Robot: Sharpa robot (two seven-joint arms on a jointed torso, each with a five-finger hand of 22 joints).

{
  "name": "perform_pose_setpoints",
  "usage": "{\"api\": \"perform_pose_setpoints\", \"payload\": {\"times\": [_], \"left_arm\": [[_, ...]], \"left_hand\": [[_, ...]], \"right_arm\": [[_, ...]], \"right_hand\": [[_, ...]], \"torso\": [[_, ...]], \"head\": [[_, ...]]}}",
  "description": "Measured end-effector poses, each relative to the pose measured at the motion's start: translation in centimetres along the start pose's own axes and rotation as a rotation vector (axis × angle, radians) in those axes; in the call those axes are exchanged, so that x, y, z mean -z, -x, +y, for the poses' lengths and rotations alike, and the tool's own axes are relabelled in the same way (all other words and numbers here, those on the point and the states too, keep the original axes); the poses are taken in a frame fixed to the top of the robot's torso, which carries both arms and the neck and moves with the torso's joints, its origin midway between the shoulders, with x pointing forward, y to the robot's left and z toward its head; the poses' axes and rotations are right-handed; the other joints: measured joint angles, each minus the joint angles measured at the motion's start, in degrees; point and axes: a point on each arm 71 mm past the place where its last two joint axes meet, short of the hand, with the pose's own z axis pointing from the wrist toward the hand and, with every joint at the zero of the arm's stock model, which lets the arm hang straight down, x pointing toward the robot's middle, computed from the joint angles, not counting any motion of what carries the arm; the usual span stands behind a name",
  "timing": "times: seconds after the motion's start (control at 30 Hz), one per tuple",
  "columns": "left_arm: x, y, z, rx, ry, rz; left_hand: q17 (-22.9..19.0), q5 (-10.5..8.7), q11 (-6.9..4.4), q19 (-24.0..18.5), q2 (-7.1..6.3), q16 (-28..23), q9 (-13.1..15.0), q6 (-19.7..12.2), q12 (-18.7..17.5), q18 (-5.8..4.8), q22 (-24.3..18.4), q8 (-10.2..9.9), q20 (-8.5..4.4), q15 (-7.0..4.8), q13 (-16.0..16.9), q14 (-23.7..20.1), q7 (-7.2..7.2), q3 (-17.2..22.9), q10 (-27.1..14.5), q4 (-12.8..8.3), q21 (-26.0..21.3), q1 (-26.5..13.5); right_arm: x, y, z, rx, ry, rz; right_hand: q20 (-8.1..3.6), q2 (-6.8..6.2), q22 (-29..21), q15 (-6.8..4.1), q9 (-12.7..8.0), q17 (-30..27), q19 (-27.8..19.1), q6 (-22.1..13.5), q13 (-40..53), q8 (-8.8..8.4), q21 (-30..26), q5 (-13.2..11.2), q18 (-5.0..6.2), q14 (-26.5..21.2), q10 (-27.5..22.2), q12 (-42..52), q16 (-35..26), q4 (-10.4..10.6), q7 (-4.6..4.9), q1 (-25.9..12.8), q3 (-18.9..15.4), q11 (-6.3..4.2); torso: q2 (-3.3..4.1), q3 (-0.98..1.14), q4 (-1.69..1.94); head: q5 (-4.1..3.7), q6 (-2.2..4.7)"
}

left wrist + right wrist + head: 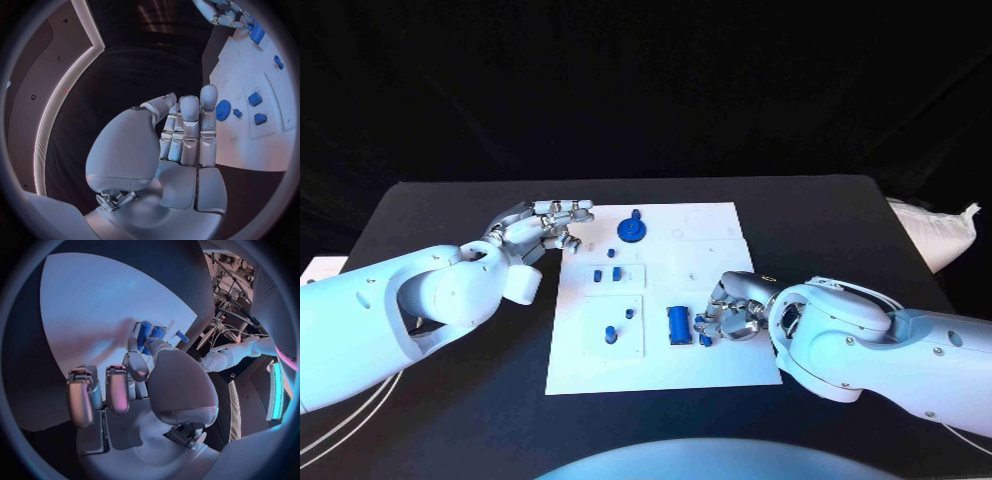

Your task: Assemble the parts on the task board

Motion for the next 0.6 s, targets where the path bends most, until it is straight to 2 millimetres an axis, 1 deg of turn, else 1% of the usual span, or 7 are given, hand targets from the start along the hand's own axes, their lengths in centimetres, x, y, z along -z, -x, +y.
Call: {"api": "perform_pose_setpoints", "payload": {"times": [0.07, 0.3, 0.37, 0.6], "left_arm": [[0.00, 0.00, 0.00, -0.001, 0.000, 0.000], [0.00, 0.00, 0.00, -0.002, 0.000, 0.001], [0.00, 0.00, 0.00, -0.003, 0.000, 0.002], [-0.02, -0.05, 0.00, -0.006, -0.001, 0.006]], "left_hand": [[-0.06, 0.00, 0.00, 0.00, 0.00, 0.00, 0.00, 0.00, 0.00, 0.00, -0.06, 0.00, 0.00, 0.00, 0.00, 0.00, 0.00, -0.01, 0.00, 0.01, 0.00, 0.00], [-0.07, 0.00, 0.00, 0.00, 0.00, 0.00, 0.00, 0.00, 0.00, 0.00, -0.06, 0.00, 0.00, 0.00, 0.00, 0.00, 0.00, -0.01, 0.00, 0.01, 0.00, 0.00], [-0.06, 0.00, 0.00, 0.00, 0.00, 0.00, 0.00, 0.00, 0.00, -0.01, -0.05, 0.00, 0.00, 0.00, 0.00, 0.00, 0.00, -0.01, 0.00, 0.01, 0.00, 0.00], [-0.06, 0.00, 0.00, 0.00, 0.00, 0.00, 0.00, 0.00, 0.00, -0.01, -0.05, 0.00, 0.00, 0.00, 0.00, 0.00, 0.00, -0.01, 0.00, 0.01, 0.00, 0.00]], "right_arm": [[0.08, 0.00, -0.02, 0.005, 0.001, -0.002], [0.28, -0.03, -0.03, 0.019, 0.003, -0.007], [0.32, -0.04, -0.02, 0.023, 0.004, -0.007], [0.41, -0.03, -0.04, 0.033, 0.005, -0.010]], "right_hand": [[0.00, 0.01, 0.00, 0.00, 0.00, 0.00, 0.00, 0.00, 0.07, 0.00, 0.00, 0.04, 0.01, 0.00, 0.00, 0.00, 0.00, -0.06, 0.00, 0.01, -0.06, 0.00], [0.00, 0.48, 0.00, 0.00, 0.03, -0.01, 0.00, 0.01, 0.09, -0.07, 0.00, 0.03, 0.03, 0.00, 0.21, 0.00, 0.00, -0.22, -0.01, 0.48, -0.22, -0.20], [0.00, 0.48, -0.01, 0.00, 0.05, -0.01, 0.00, 0.15, 0.14, -0.12, 0.00, 0.03, 0.03, 0.00, 0.21, 0.00, 0.00, -0.24, -0.15, 0.48, -0.20, -0.20], [0.00, 0.47, -0.01, 0.00, 0.11, -0.01, 0.00, 0.15, 0.15, -0.13, 0.00, 0.03, 0.04, 0.00, 0.20, 0.00, 0.00, -0.40, -0.15, 0.47, -0.04, -0.20]], "torso": [[0.00, 0.03, -0.01], [0.00, 0.03, -0.03], [0.00, 0.03, -0.02], [0.01, 0.03, -0.01]], "head": [[-0.02, 0.01], [-0.12, 0.01], [-0.15, 0.00], [-0.23, -0.04]]}}
